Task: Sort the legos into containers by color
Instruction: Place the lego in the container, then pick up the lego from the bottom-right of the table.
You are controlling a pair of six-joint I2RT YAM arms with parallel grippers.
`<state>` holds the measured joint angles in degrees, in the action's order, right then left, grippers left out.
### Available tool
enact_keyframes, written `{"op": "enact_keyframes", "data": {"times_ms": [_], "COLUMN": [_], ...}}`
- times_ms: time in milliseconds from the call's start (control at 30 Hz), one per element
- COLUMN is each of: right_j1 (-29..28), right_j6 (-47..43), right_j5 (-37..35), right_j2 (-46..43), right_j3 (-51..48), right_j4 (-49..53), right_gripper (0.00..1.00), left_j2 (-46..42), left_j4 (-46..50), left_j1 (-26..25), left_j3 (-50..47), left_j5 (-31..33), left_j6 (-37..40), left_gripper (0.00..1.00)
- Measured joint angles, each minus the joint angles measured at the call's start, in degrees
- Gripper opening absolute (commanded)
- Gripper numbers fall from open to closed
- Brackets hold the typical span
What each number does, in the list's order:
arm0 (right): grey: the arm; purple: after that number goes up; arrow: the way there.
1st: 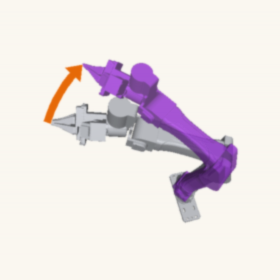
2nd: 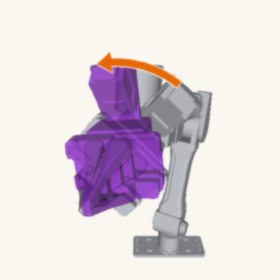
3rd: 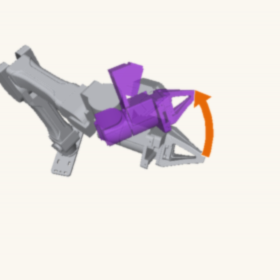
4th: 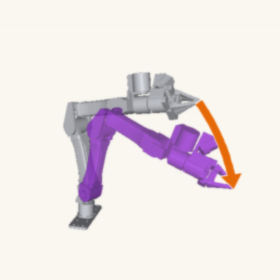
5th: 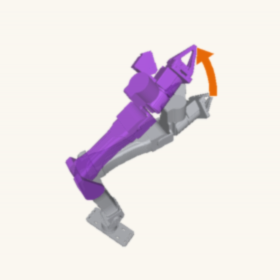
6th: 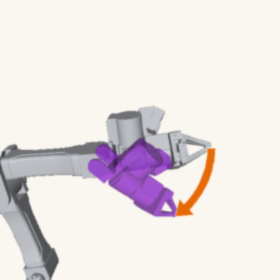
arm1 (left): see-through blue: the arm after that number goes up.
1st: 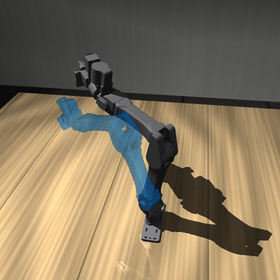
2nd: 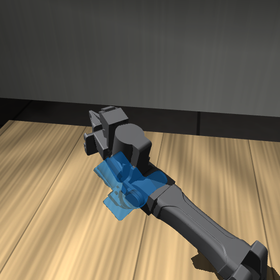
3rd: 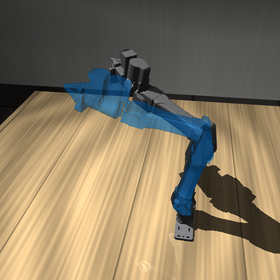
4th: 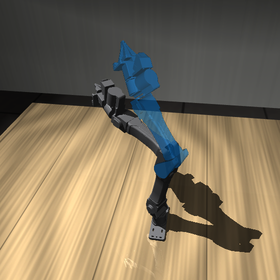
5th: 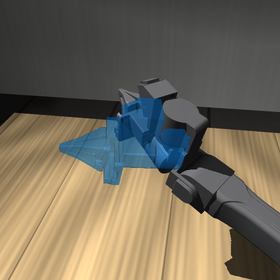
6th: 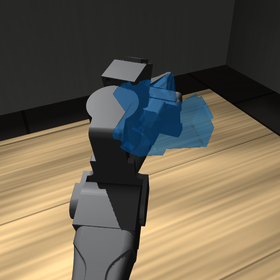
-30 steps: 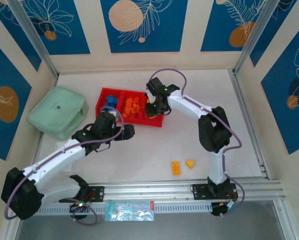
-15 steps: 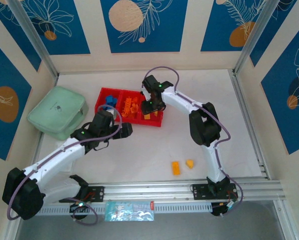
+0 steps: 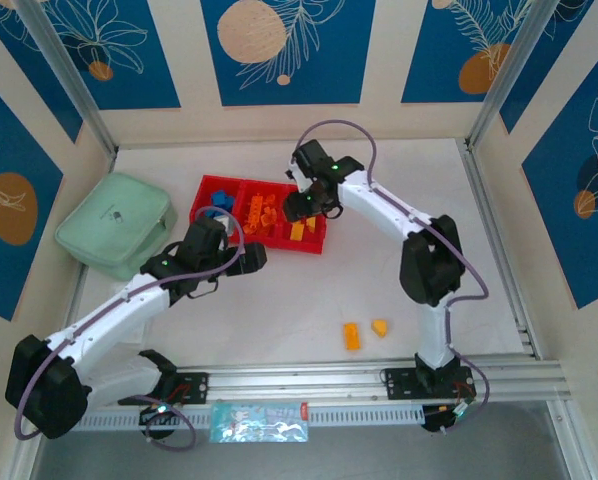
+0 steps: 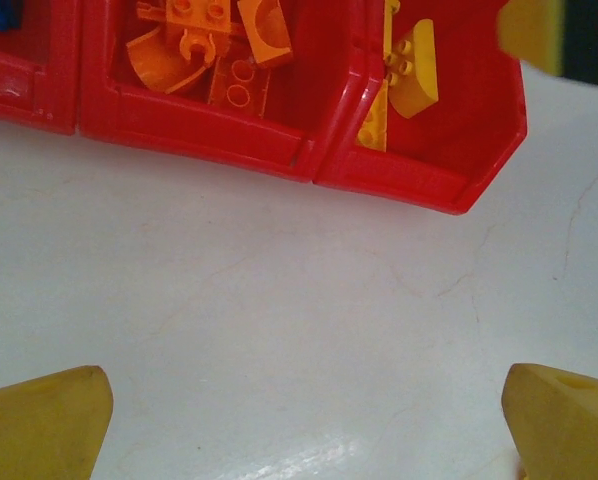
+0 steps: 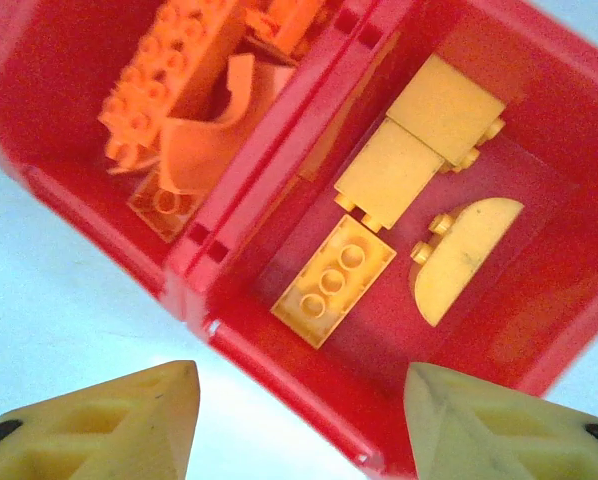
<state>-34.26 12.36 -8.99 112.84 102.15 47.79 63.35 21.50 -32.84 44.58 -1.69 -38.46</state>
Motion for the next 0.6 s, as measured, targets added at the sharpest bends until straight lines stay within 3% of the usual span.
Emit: {"op": "enact_keyframes", "data": {"times_ms": [267,600], "right_j1": [-0.2,-2.7], "right_j6": [7.0,20.3], "right_j5": [-1.7,-10.5], "right_j2": [-13.0,-28.2], "right_j3": [-14.7,-34.8], "right_j4": [1.4,8.7], "right_gripper": [0.65,0.75], "left_j2": [-1.4,3.0], "left_j4": [-0.4,-3.9], "left_j1": [-1.9,-11.9], "left_j3": [-0.2,-0.9], "left_j5": [-1.9,-1.2], "left_j6": [0.0,-0.2], "left_gripper": [0.99,0.99]}}
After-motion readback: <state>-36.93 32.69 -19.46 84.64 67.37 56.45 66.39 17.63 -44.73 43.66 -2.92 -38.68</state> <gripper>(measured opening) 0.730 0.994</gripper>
